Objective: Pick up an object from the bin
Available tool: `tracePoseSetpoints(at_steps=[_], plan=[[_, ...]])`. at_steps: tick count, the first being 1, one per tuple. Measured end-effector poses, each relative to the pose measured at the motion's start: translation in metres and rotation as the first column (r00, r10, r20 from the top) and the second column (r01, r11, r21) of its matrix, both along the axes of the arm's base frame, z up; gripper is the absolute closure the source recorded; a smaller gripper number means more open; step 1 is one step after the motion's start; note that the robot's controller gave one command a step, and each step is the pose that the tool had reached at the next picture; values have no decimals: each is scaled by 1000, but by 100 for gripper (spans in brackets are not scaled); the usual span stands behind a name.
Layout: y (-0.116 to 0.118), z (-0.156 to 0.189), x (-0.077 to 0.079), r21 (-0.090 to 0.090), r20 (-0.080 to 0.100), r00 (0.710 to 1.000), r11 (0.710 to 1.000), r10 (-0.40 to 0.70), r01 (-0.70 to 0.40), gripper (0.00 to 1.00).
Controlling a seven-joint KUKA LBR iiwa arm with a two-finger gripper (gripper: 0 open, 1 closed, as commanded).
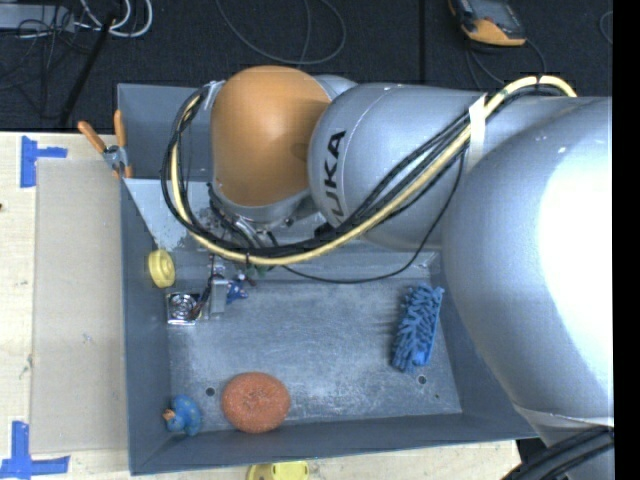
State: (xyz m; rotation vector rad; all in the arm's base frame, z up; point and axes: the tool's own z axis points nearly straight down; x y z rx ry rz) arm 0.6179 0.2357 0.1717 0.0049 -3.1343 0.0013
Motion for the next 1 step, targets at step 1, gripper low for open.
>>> tracePoseSetpoints(at_steps=[1], plan=[[0, 2, 0, 0, 1, 1000, 1000, -1, 1, 0]])
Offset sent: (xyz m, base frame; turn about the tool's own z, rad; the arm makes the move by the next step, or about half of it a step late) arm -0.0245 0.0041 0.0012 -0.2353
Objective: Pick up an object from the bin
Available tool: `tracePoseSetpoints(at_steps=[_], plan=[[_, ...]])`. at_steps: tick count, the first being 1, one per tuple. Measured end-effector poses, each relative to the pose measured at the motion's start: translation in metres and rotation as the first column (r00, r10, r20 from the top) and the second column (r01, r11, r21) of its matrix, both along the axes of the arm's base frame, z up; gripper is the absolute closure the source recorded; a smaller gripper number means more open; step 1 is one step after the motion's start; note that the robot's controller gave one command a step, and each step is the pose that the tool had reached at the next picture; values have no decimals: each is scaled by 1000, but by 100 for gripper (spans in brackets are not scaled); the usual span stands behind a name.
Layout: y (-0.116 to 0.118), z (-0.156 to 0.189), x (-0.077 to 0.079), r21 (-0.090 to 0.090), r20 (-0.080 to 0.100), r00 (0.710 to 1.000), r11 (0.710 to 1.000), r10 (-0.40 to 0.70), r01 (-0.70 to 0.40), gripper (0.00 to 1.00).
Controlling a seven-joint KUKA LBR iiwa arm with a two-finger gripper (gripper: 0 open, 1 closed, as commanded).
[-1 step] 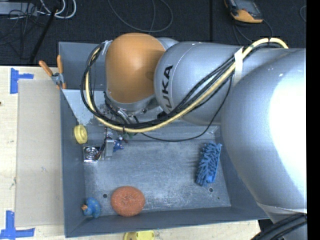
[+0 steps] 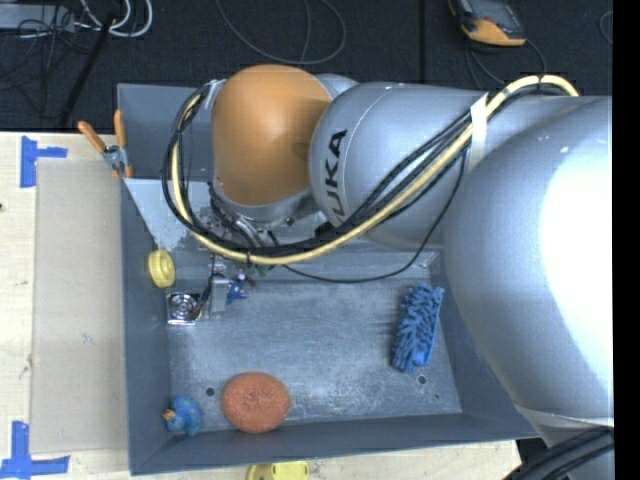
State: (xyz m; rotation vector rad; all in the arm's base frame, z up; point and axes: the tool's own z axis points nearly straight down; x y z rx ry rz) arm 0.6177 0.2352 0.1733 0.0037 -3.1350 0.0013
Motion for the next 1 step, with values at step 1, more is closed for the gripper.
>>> tracePoseSetpoints(at_steps=[1], plan=[[2, 2, -11, 0, 7, 993, 993, 118, -118, 0]])
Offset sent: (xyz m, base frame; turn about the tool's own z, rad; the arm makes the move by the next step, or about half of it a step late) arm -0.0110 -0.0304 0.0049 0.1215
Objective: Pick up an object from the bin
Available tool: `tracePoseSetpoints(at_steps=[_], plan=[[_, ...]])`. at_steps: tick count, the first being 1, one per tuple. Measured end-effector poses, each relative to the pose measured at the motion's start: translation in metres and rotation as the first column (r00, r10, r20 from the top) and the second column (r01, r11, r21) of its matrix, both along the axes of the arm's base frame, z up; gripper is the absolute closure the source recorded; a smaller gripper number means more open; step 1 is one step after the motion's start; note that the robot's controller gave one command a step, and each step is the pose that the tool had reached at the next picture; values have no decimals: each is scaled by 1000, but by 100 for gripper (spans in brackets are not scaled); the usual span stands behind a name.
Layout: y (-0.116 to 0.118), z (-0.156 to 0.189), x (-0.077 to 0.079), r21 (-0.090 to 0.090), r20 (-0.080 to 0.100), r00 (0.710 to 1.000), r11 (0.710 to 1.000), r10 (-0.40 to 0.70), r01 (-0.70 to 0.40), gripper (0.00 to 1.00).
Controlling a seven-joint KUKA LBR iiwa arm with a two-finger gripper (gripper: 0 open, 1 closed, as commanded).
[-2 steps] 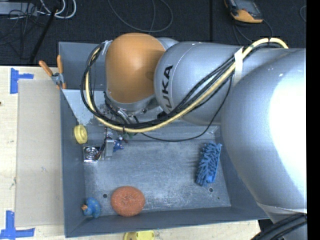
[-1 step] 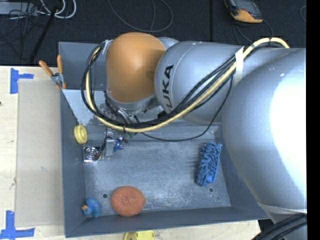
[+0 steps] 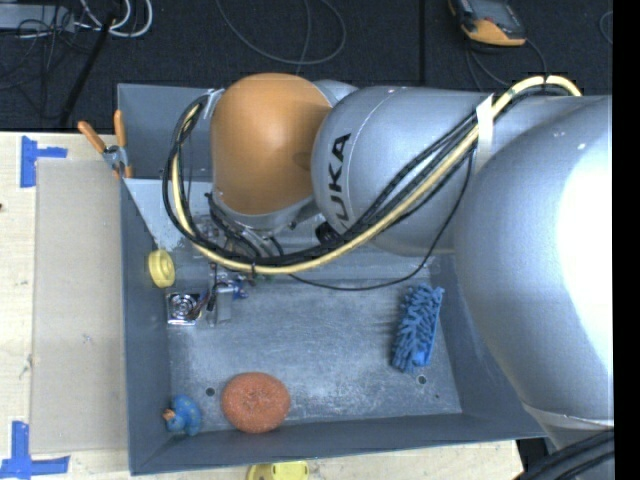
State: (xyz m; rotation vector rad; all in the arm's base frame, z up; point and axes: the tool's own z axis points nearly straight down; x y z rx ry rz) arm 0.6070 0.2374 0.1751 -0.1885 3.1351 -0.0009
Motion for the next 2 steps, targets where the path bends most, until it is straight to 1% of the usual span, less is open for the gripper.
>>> tracePoseSetpoints(at_steps=[1, 2], plan=[[-14, 1, -1, 1, -2, 1000, 1000, 9, -9, 0], [-27, -5, -31, 0, -2, 972, 972, -234, 234, 0]])
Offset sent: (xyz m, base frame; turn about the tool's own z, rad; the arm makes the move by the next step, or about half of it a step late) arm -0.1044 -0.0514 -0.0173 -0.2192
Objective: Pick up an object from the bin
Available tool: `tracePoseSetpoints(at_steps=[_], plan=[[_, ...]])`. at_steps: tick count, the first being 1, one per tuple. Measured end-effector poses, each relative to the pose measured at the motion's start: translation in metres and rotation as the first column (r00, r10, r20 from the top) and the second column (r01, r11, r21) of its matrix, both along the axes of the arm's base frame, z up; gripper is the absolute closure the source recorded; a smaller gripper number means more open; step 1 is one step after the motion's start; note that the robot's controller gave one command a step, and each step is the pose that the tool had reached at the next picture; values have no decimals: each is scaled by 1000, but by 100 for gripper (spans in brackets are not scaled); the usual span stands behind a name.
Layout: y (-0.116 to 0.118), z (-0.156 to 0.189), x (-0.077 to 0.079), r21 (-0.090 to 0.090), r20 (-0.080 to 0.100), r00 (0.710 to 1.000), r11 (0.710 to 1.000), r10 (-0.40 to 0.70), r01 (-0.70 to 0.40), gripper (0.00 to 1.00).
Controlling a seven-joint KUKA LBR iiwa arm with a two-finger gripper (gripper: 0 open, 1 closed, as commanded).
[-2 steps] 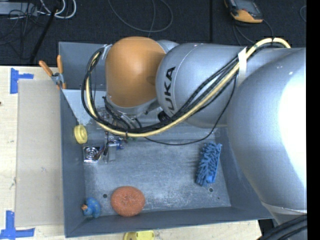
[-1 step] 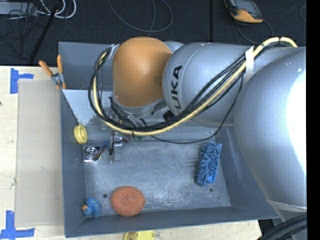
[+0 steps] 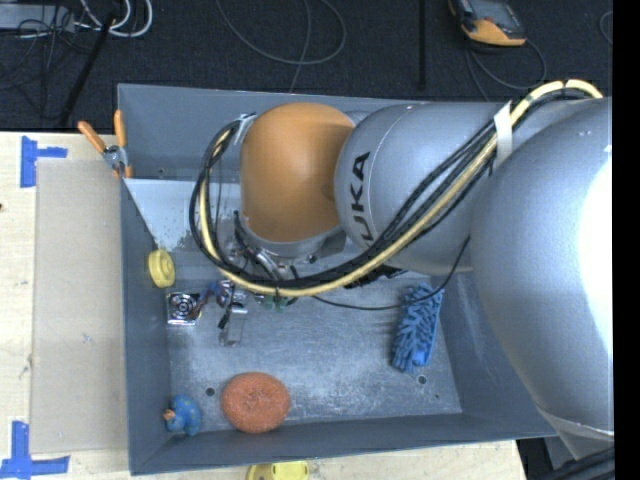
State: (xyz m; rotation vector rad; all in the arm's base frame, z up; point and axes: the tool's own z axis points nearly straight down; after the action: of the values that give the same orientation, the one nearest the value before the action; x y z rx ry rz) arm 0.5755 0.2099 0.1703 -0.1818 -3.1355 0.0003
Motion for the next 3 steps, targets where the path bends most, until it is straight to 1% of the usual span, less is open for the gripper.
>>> tracePoseSetpoints(at_steps=[1, 2, 3], plan=[[1, -15, -16, 0, 0, 967, 967, 254, -254, 0], [1, -16, -16, 1, -2, 946, 946, 323, -323, 0], [-3, -31, -30, 0, 3, 947, 947, 322, -322, 0]])
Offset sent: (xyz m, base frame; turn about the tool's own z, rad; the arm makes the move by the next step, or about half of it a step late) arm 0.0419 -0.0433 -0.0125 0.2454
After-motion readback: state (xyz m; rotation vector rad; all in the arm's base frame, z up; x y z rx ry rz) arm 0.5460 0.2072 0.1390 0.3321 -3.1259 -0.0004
